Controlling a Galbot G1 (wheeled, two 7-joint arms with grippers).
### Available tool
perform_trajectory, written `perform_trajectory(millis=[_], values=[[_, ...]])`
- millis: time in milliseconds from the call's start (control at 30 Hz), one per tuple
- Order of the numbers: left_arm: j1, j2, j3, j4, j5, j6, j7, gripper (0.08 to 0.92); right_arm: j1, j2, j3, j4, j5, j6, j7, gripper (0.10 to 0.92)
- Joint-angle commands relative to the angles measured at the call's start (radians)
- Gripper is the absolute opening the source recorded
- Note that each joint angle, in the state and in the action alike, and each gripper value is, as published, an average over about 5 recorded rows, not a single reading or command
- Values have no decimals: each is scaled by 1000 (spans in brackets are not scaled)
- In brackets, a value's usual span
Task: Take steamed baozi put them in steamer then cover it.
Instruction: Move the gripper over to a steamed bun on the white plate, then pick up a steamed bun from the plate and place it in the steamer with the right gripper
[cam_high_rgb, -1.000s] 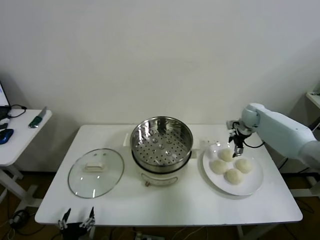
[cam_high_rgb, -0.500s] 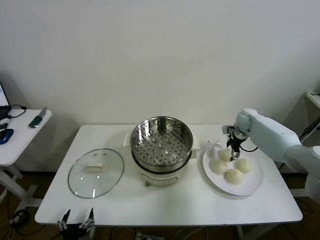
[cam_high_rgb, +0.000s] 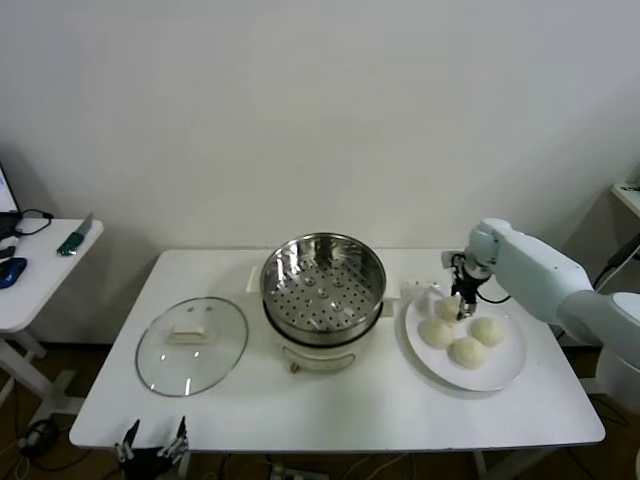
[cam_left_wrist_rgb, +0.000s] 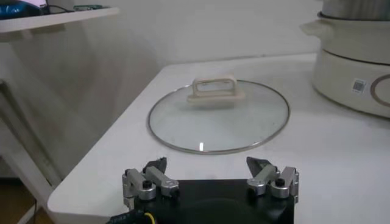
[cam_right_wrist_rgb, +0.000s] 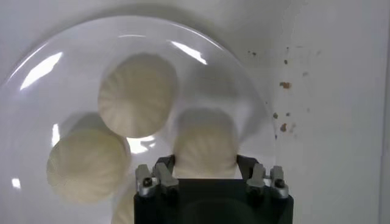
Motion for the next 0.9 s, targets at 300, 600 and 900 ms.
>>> perform_trajectory(millis=[300,600,900], values=[[0,-11,3,-6,5,5,-9,823,177,-24,-157,106,87,58,-2,679],[9,-10,-1,-12,5,1,-15,823,514,-40,-370,344,239,165,-36,679],[7,-8,4,-13,8,2,-18,823,788,24,-473,691,284,300,-10,679]])
